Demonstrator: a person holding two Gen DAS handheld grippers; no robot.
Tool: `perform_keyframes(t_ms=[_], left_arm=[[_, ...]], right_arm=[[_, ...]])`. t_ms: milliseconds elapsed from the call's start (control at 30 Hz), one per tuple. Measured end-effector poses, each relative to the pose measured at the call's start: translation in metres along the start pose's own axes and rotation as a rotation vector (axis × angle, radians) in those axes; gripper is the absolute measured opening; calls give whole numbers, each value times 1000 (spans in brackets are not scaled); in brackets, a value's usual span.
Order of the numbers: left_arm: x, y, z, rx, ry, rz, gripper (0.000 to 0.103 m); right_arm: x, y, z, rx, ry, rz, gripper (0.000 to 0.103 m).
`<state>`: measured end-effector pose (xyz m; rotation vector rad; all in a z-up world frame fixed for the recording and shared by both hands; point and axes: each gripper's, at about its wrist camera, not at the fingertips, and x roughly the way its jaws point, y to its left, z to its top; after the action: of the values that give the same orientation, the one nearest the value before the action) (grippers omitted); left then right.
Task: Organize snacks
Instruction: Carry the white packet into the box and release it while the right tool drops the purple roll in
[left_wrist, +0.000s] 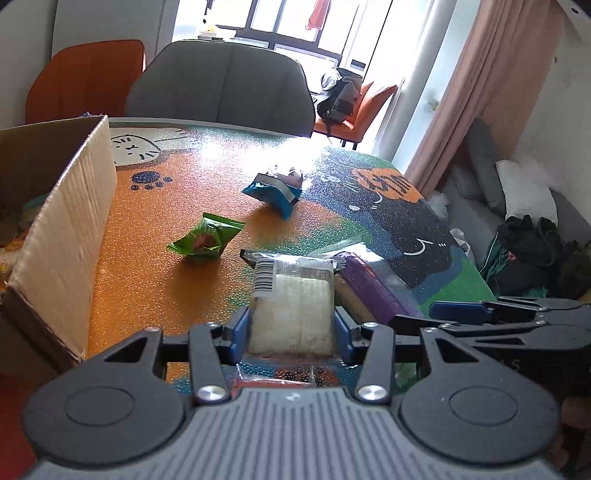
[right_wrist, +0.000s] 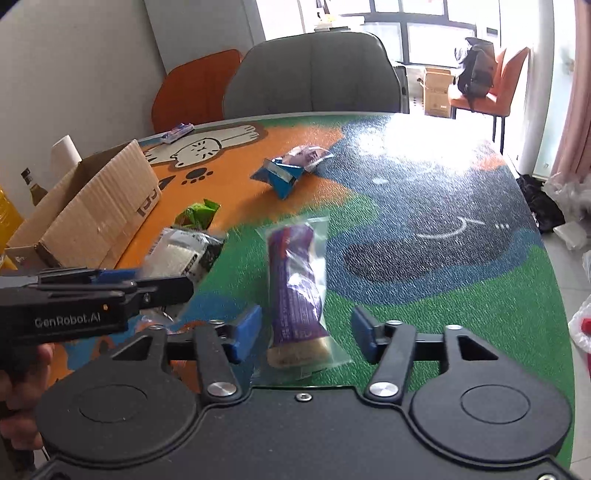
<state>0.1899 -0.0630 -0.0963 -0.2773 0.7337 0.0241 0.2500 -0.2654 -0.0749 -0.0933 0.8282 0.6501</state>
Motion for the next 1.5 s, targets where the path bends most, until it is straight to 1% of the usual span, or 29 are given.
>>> perform_keyframes(t_ms=[233,267,333,367,400,667,833,1000,1500], left_arm=[[2,9,1,-15,5,18,46],[2,10,1,-17,5,19,46],[2,12,1,-20,4,21,46],[1,13,1,-21,4,21,46],[1,13,1,-23,3,21,46],[-14,11,6,-20,-31,0,46],[-31,8,13,-9,-69,-13,46],[-49,10,22,-5,-106,-13,46],[-91,51,40,-38,-179,38,46]], right_arm=[[23,7,2,-29,39,-11,62],[27,9,1,-34,51,-17,58],[28,12,0,-61,43,-48,36],[26,13,0,-64,44,-43,32],[24,12,1,-56,43,-35,30],[-2,11,7,-23,-37,-39,29],[-20,20,16,-23,-86,-7,29],[-27,34,29,-40,-113,17,29],[-30,92,57,-91,-169,96,29]])
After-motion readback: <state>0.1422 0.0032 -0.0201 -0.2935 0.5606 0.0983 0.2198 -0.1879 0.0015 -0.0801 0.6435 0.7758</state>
